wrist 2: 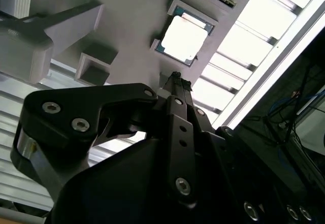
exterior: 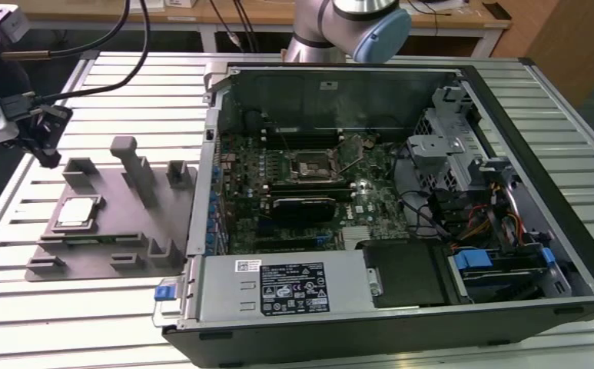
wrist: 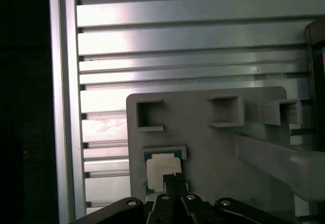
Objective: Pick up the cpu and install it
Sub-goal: 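Pick up the cpu and move it towards the insertion slot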
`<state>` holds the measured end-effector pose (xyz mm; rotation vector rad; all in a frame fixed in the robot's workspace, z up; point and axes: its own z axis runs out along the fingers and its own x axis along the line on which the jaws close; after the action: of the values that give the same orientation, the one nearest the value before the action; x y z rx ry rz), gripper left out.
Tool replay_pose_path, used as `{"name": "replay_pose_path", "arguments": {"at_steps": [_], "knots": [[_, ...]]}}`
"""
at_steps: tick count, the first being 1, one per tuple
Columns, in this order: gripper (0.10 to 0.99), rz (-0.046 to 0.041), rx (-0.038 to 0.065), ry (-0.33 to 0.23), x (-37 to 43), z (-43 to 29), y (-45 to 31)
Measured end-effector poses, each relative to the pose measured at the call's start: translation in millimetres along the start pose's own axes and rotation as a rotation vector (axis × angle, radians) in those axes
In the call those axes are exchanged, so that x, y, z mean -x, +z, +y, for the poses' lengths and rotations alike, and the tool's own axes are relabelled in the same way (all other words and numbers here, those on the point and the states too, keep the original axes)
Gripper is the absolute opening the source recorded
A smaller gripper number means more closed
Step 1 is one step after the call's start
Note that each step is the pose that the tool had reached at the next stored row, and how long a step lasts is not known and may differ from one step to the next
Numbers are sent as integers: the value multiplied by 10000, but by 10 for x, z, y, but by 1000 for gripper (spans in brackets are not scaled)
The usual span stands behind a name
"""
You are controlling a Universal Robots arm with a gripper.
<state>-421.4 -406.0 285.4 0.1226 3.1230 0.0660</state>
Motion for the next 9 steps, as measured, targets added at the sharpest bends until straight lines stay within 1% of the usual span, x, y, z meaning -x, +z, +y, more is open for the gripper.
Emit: {"name": "replay_pose_path", "arguments": {"at_steps": [4,9], "knots": [[106,0,-1,1,-17,-8,39],[106,0,-5,1,-53,-20,110]]}}
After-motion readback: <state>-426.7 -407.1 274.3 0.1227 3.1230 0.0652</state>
